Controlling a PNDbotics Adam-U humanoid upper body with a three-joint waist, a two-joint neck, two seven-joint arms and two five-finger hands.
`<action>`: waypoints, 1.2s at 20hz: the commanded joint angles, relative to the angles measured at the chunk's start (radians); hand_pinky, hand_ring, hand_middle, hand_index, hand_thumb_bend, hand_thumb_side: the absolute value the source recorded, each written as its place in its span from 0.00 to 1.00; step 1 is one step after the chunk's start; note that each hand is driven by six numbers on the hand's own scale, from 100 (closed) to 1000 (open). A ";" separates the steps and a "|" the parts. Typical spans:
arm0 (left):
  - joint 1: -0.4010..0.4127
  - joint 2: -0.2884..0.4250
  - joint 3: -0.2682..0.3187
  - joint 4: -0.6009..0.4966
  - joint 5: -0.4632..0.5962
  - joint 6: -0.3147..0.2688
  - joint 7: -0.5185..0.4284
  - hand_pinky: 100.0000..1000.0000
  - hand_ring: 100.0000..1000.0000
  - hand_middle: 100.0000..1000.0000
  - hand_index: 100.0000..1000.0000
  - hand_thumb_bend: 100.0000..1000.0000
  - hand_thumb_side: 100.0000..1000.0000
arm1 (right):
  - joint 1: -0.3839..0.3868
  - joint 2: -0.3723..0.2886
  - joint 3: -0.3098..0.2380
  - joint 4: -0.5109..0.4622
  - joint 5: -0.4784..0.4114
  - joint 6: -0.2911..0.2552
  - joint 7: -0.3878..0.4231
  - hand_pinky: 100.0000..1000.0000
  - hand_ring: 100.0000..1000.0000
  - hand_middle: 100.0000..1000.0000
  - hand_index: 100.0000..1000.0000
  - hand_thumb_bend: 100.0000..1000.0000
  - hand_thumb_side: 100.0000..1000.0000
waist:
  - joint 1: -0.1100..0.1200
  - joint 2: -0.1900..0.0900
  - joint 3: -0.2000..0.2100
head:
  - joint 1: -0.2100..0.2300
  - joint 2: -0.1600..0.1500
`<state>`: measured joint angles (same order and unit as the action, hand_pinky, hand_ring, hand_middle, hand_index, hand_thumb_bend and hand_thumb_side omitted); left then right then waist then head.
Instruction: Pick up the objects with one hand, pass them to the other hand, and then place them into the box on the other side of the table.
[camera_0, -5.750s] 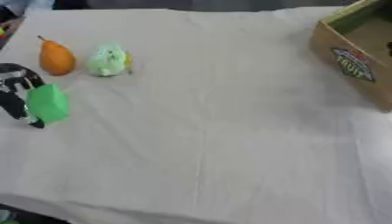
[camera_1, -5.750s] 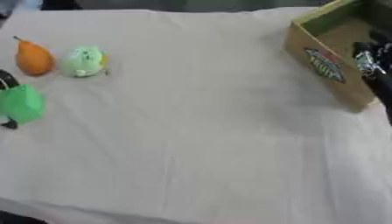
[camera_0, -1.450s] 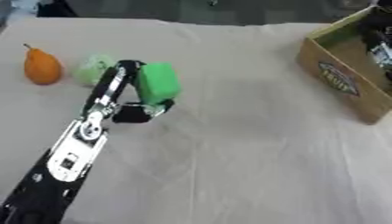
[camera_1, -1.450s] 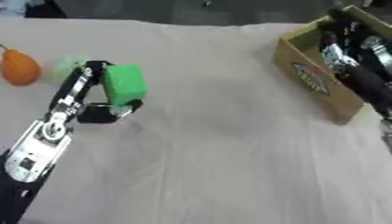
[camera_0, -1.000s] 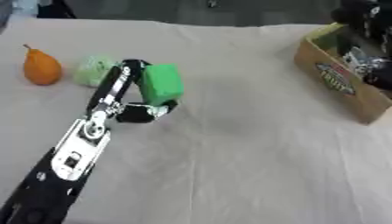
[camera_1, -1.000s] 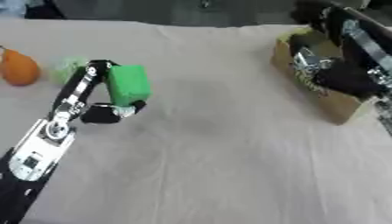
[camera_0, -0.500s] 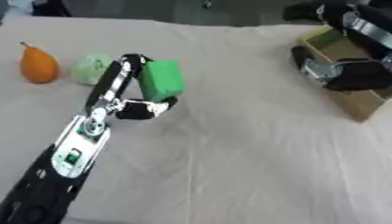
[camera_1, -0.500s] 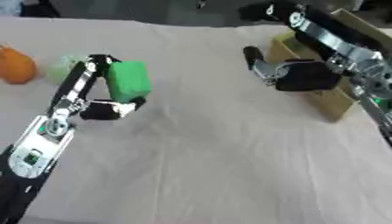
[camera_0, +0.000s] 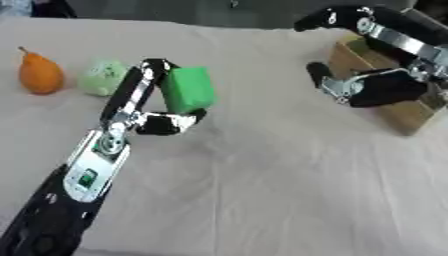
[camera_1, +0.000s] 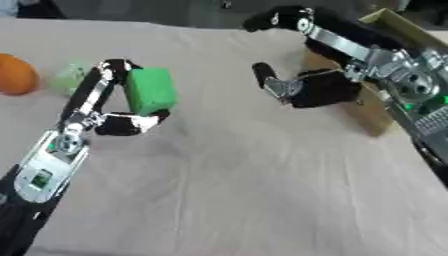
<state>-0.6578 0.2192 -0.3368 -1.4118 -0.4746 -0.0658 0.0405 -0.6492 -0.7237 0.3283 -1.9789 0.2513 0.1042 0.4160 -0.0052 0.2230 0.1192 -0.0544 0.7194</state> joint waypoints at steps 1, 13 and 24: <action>-0.010 -0.002 -0.003 -0.023 -0.018 -0.001 -0.001 0.49 0.45 0.44 0.46 0.11 0.00 | -0.032 0.003 0.010 -0.021 0.037 0.000 0.024 0.96 0.93 0.85 0.91 0.00 0.29 | 0.001 -0.024 -0.003 | -0.002 0.006; -0.010 -0.025 -0.005 -0.013 -0.044 -0.003 -0.001 0.49 0.45 0.44 0.45 0.10 0.00 | -0.096 0.077 0.051 -0.015 0.108 0.047 0.058 0.96 0.91 0.83 0.89 0.00 0.00 | -0.005 -0.030 -0.009 | -0.002 0.011; -0.013 -0.040 0.000 -0.001 -0.057 -0.001 0.002 0.49 0.45 0.44 0.46 0.10 0.00 | -0.124 0.132 0.093 0.067 0.150 0.010 0.104 0.98 0.91 0.83 0.90 0.02 0.00 | -0.007 -0.031 -0.009 | -0.008 0.016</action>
<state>-0.6566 0.1826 -0.3425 -1.4021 -0.5301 -0.0658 0.0399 -0.7522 -0.5840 0.4270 -1.9095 0.3986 0.1269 0.5129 -0.0133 0.2155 0.1106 -0.0602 0.7296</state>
